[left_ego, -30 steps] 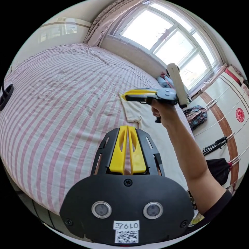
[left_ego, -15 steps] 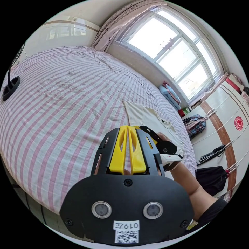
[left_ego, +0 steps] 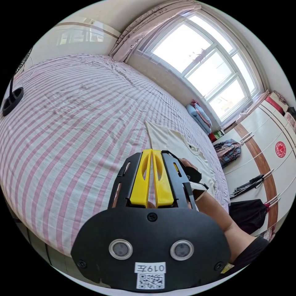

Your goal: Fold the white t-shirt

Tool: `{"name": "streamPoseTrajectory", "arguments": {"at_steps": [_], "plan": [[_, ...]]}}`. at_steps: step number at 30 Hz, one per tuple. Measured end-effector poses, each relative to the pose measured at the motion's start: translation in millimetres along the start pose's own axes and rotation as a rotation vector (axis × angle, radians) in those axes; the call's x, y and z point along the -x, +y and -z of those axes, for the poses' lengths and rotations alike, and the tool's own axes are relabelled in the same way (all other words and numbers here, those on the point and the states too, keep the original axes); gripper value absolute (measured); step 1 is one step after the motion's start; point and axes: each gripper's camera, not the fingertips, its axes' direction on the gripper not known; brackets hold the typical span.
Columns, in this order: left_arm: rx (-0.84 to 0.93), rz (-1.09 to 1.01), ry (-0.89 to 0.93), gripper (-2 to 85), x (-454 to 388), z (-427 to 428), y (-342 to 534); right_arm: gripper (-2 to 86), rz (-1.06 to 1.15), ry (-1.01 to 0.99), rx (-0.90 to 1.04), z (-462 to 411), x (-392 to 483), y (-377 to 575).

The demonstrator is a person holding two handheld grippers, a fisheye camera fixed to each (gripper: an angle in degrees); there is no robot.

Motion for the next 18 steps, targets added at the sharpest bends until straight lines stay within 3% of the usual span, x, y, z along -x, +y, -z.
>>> {"name": "streamPoseTrajectory", "arguments": {"at_steps": [11,18], "plan": [[0.005,-0.006,0.0,0.9,1.7,-11.4,0.9,0.3,-0.19,-0.113,-0.023,31.0,-49.2,26.2],[0.005,-0.014,-0.021,0.9,2.5,-16.7,0.3,4.7,-0.043,0.071,-0.054,72.3,-49.6,51.0]]}}
